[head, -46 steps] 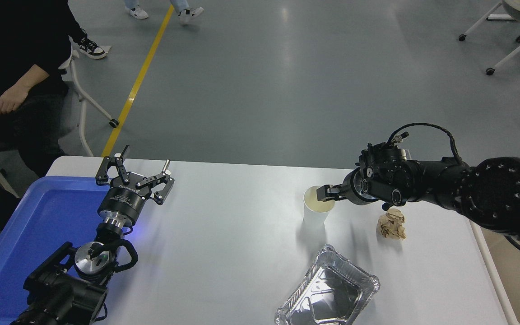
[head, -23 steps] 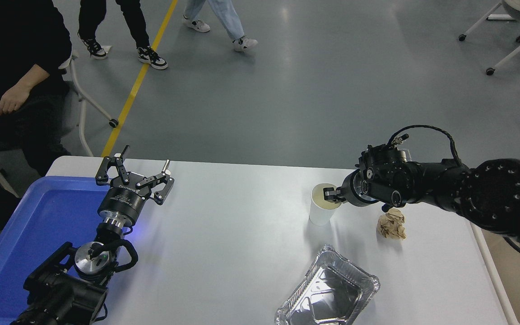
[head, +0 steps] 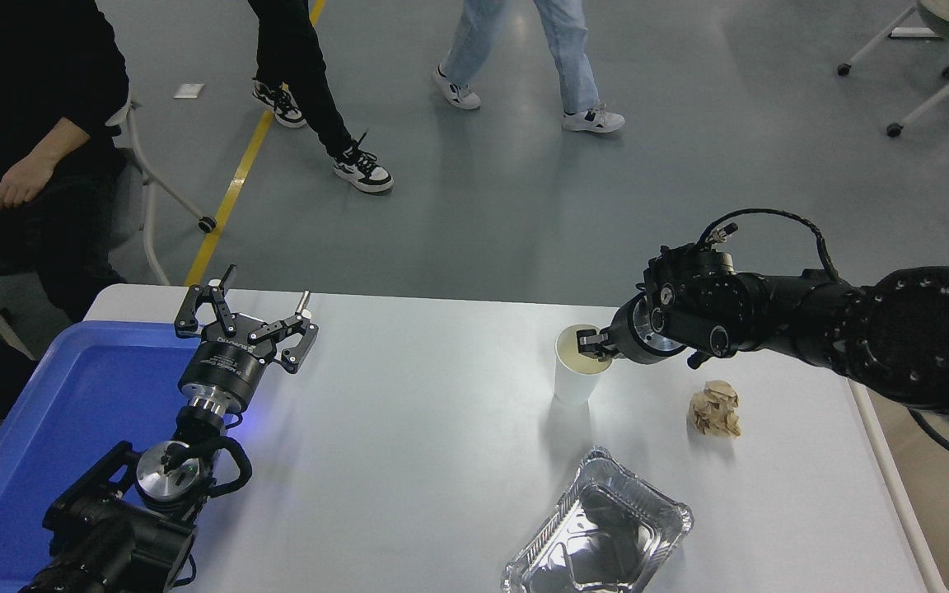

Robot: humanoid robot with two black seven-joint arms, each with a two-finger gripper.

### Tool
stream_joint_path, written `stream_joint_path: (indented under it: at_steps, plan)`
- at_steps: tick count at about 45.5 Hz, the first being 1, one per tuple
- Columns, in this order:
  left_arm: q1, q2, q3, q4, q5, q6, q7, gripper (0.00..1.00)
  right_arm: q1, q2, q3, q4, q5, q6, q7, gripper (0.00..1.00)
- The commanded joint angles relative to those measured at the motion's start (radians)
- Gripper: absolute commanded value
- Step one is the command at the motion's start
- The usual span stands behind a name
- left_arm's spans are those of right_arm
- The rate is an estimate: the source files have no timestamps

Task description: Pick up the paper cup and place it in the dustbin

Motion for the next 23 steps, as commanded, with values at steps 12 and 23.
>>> stream_joint_path:
  at_steps: [12,23]
  plan:
    - [0.000,0.000,0.000,0.000,0.000,0.000,0.000,0.99,0.430,-0.227,-0.019,0.338,0.011,0.146,-0.008,0.00]
    - [0.000,0.000,0.000,0.000,0.000,0.000,0.000,0.99,0.659,-0.323,-0.074,0.511,0.011,0.167,-0.008,0.00]
